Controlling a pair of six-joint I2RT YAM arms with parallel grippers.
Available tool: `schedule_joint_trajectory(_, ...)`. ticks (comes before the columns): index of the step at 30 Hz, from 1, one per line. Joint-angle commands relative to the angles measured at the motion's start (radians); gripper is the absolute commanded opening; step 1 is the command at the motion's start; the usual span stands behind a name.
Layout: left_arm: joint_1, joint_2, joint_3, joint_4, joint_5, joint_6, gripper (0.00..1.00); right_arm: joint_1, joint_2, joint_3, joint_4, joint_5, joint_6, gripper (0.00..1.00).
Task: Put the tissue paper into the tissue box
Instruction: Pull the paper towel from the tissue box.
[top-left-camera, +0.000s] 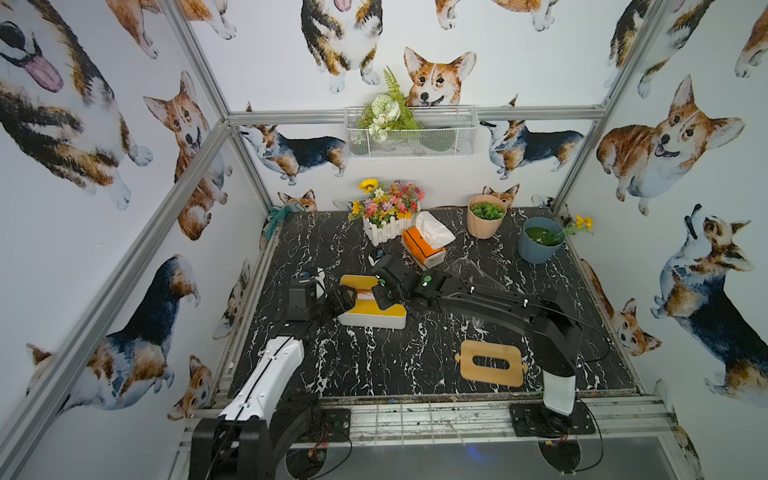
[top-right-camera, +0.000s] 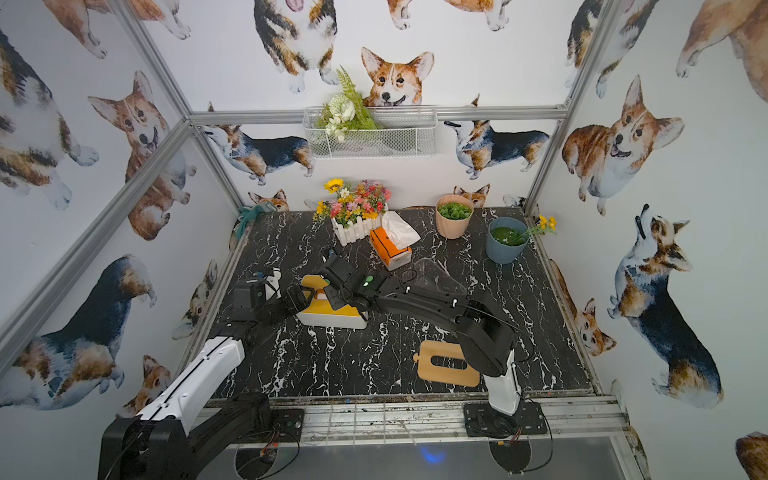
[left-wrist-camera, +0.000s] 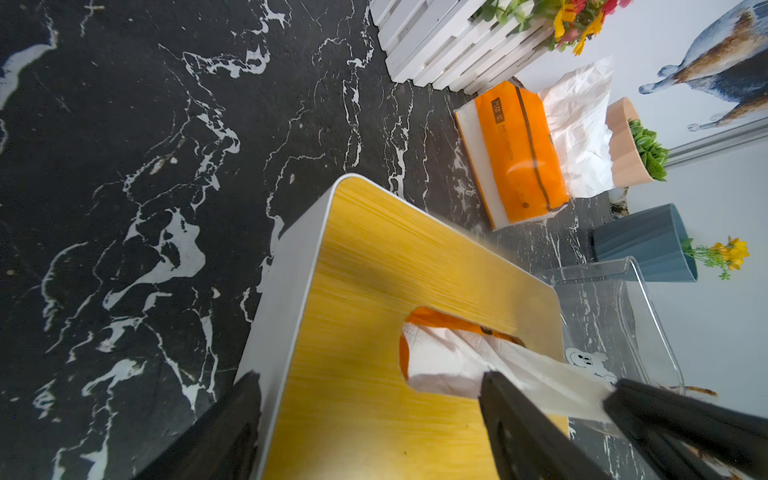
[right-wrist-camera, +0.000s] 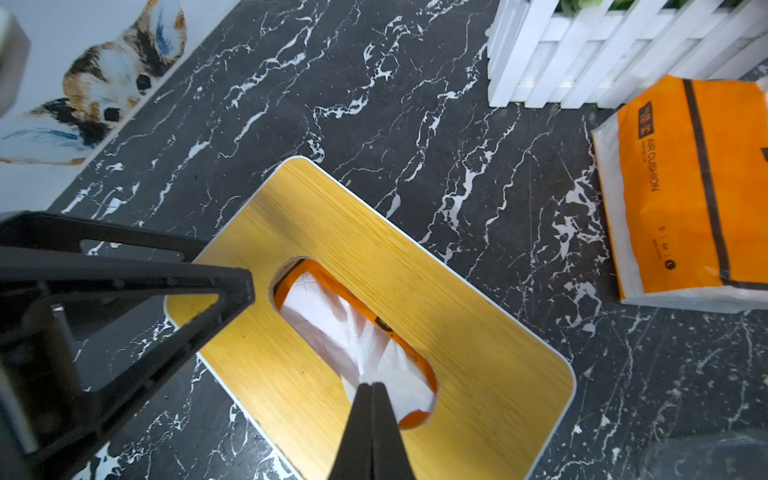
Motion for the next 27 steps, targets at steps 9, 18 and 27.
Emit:
schedule_joint_trajectory(9, 0.001, -0.021, 0.000, 0.016, 0.003, 0.008, 0.86, -0.001, -0.039, -0.010, 0.003, -0.048, -0.112, 0.14)
schedule_joint_trajectory(18, 0.003, -0.095, 0.015, -0.011, -0.043, 0.033, 0.88, -0.043, -0.145, -0.022, -0.020, -0.122, -0.424, 0.52)
schedule_joint_trajectory(27, 0.029, -0.116, 0.042, -0.067, -0.059, 0.065, 0.92, -0.053, -0.109, 0.014, -0.115, -0.257, -0.913, 0.50)
